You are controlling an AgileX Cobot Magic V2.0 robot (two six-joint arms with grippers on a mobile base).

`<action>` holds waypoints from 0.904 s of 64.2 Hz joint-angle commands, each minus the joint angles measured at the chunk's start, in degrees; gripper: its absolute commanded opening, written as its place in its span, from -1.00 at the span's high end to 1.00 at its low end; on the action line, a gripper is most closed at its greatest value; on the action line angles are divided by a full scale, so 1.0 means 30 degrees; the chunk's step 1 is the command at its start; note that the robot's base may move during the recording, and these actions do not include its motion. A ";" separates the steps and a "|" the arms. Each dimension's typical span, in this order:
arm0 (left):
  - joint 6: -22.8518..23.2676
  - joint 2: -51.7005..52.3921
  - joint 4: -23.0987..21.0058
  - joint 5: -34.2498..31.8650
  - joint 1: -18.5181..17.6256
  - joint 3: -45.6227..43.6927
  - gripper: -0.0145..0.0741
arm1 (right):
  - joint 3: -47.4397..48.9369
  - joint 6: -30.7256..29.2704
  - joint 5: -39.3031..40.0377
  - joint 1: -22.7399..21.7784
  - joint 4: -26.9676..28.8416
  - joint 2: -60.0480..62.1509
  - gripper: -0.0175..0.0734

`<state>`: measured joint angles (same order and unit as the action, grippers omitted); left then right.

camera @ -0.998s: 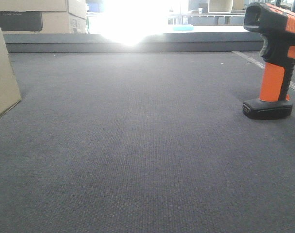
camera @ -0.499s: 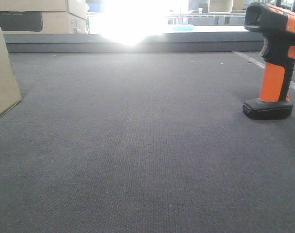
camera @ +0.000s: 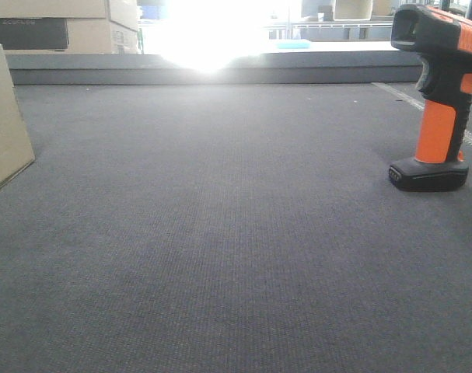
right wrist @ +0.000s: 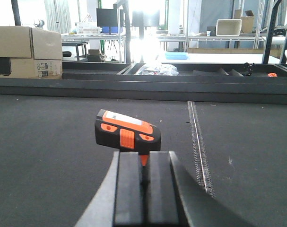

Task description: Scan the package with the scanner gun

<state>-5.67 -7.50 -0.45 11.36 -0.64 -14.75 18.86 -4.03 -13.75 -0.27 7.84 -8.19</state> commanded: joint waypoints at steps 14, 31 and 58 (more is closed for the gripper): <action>0.0114 0.2501 -0.0681 -0.4338 0.0739 0.4917 0.92 | -0.0063 0.0006 0.0309 -0.0109 -0.0153 0.0051 0.95; 0.0114 0.2501 -0.0681 -0.3981 0.0708 0.4917 0.92 | -0.0063 0.0006 0.0309 -0.0109 -0.0153 0.0051 0.95; 0.0114 0.2501 -0.0681 -0.4058 0.0708 0.4917 0.92 | -0.0063 0.0006 0.0309 -0.0109 -0.0153 0.0051 0.95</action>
<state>-5.67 -0.31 -2.23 0.59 1.46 0.12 18.86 -4.03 -13.75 -0.27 7.84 -8.19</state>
